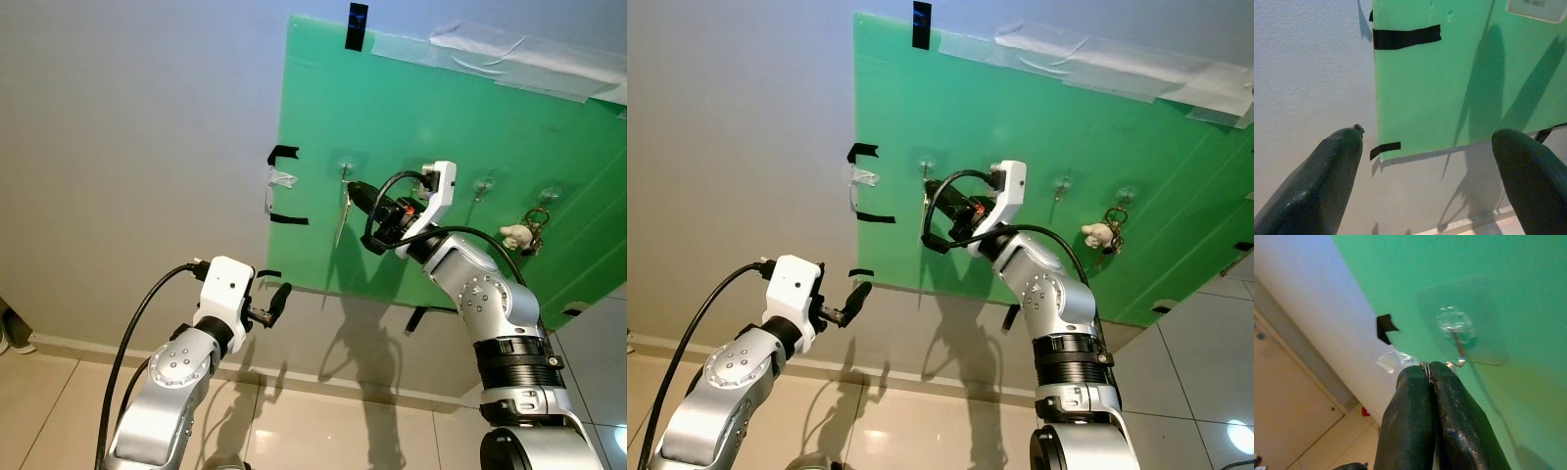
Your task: Hang keys on a hook
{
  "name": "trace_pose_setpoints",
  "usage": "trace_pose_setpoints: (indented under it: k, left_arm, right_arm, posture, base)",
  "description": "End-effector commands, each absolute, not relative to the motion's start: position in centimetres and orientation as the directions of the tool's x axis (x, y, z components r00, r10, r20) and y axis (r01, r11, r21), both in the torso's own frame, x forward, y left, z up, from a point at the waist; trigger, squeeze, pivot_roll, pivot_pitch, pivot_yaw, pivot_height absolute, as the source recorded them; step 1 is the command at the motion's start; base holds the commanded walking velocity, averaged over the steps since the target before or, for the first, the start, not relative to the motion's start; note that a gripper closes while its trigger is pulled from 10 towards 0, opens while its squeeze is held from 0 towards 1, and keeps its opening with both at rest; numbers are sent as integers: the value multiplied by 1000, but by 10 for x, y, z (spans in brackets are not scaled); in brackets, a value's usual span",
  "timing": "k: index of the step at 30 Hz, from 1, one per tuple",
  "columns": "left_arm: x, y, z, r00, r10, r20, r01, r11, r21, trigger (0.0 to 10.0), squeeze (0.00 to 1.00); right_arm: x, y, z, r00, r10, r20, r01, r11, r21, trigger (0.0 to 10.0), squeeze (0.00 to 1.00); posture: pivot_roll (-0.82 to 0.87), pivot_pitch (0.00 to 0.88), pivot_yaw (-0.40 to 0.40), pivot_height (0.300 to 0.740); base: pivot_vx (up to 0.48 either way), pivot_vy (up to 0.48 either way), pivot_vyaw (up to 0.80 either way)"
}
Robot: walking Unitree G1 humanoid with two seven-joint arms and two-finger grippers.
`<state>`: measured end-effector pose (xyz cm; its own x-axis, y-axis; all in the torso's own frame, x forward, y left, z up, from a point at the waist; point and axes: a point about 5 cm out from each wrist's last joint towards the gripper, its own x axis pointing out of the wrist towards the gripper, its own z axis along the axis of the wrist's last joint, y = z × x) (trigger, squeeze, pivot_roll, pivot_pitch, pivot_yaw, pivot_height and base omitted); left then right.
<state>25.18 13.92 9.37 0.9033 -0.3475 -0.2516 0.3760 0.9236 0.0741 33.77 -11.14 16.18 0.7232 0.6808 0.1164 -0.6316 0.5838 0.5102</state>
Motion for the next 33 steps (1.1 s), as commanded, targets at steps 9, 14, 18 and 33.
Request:
trace_pose_setpoints:
  k: [9, 14, 18, 33]
  left_arm:
    - [249, 135, 97, 904, -354, -240, 380, 922, 73, 10000, 0]
    - [249, 134, 97, 902, -359, -240, 385, 920, 72, 10000, 0]
    - [249, 134, 96, 901, -362, -240, 388, 919, 71, 10000, 0]
    - [252, 136, 93, 888, -418, -191, 432, 901, 38, 10000, 0]
  right_arm:
    - [336, -113, 169, 696, 708, 120, -674, 585, 451, 10000, 0]
    - [336, -112, 170, 690, 713, 120, -681, 586, 439, 10000, 0]
    - [339, -113, 171, 700, 702, 127, -671, 587, 454, 10000, 0]
    - [348, -112, 173, 727, 671, 145, -647, 598, 474, 10000, 0]
  posture:
    - [151, 0, -122, 740]
    - [150, 0, -121, 740]
    - [152, 0, -121, 740]
    - [156, 0, -123, 740]
  base:
    - [0, 0, 0]
    - [0, 0, 0]
    - [0, 0, 0]
    - [0, 0, 0]
